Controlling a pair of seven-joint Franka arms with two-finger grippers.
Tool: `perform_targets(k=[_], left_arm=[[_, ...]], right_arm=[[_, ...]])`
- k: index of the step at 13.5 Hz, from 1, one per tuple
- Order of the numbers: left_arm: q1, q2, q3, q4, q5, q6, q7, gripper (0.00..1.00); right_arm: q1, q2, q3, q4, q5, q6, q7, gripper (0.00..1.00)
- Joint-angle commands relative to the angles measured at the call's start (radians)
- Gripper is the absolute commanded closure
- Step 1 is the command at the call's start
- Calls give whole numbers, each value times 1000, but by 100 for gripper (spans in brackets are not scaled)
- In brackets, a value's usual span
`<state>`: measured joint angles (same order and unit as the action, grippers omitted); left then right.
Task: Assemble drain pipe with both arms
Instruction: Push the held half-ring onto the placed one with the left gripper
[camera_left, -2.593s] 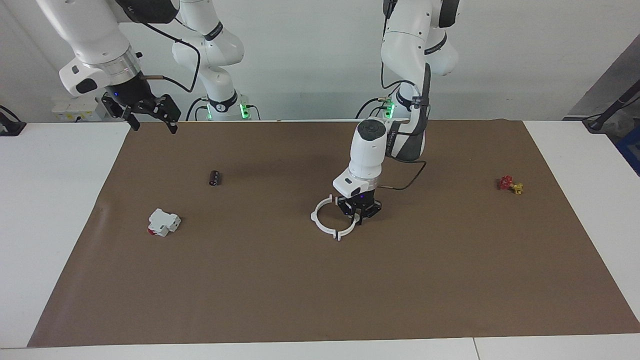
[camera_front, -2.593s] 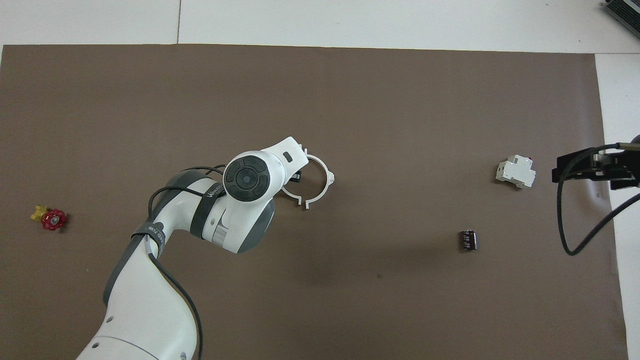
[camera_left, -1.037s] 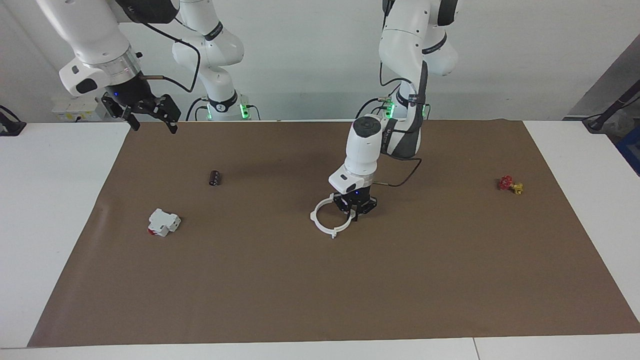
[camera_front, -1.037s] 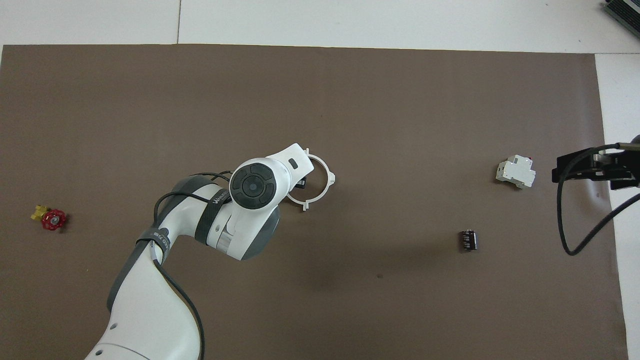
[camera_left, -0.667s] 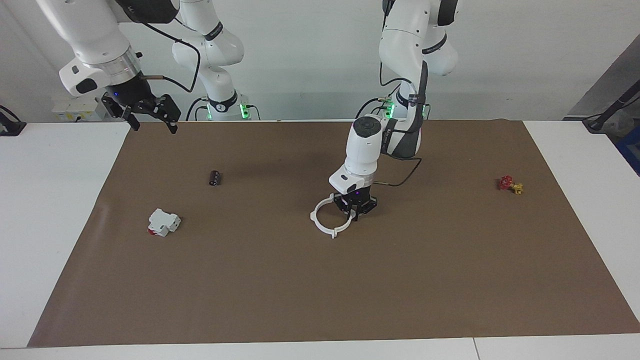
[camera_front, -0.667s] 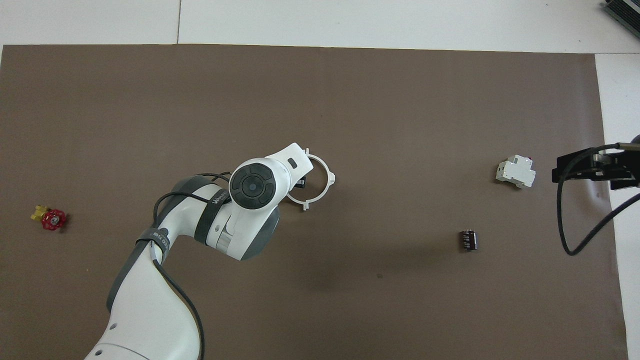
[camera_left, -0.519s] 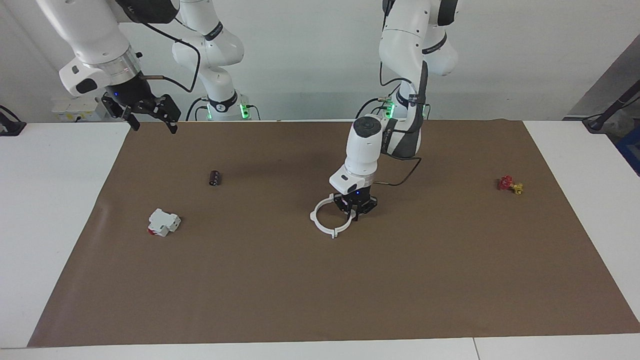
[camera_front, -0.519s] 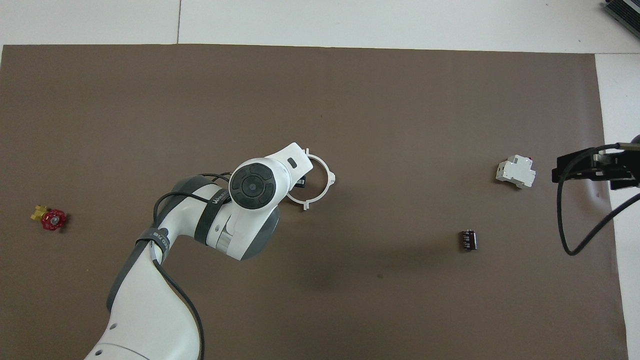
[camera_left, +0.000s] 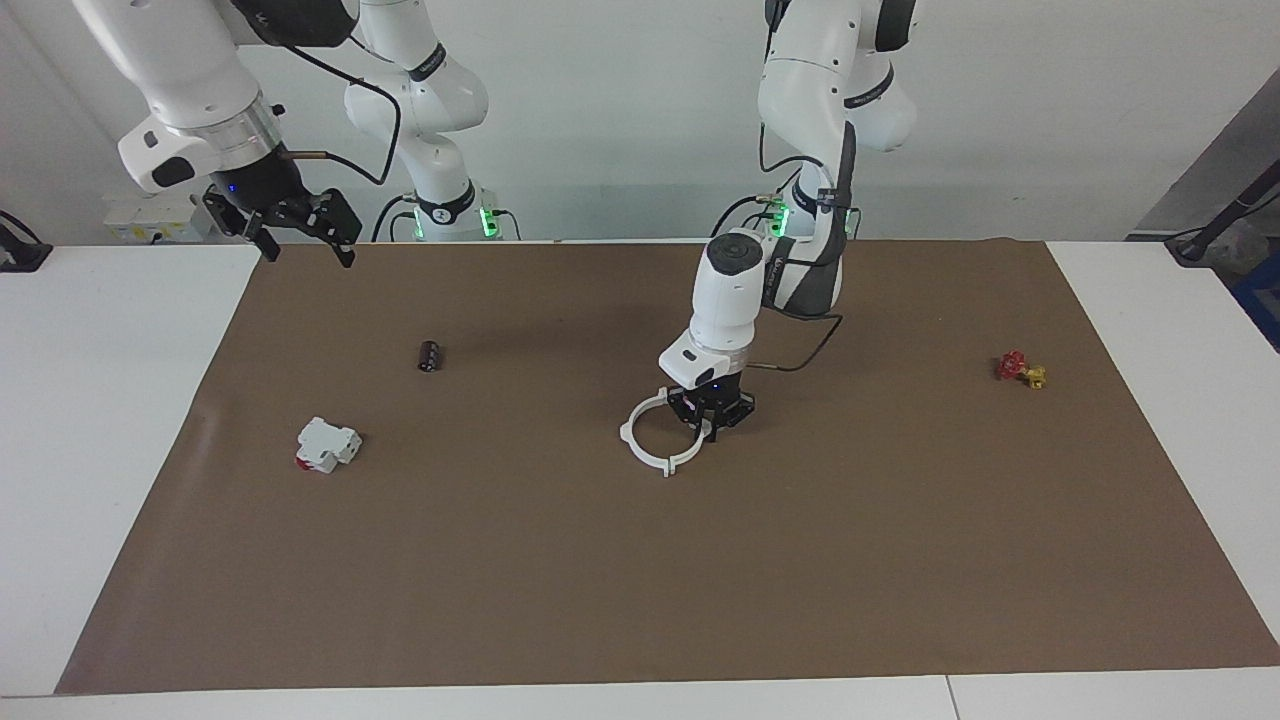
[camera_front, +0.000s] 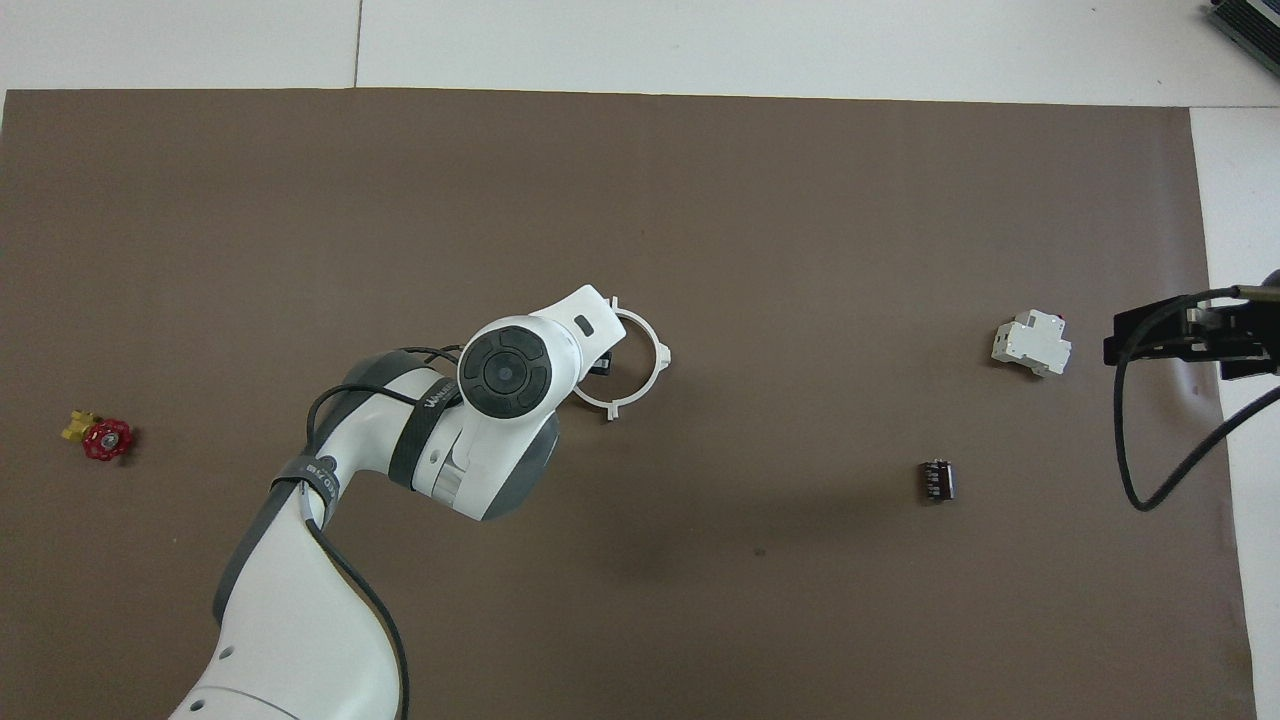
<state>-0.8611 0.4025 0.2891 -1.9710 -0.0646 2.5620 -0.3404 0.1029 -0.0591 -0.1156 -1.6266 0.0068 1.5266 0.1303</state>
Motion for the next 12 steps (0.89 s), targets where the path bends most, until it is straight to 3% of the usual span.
perform_targets(k=[1,12], left_arm=[[-15,-14,10,-34,2,32,-20,100],[-9,-11,10,-38,2,67,-17,100]], right_arm=[[-6,-13,4,-10,13,-2,-6,0],[-6,-13,4,-10,13,-2,-6,0]])
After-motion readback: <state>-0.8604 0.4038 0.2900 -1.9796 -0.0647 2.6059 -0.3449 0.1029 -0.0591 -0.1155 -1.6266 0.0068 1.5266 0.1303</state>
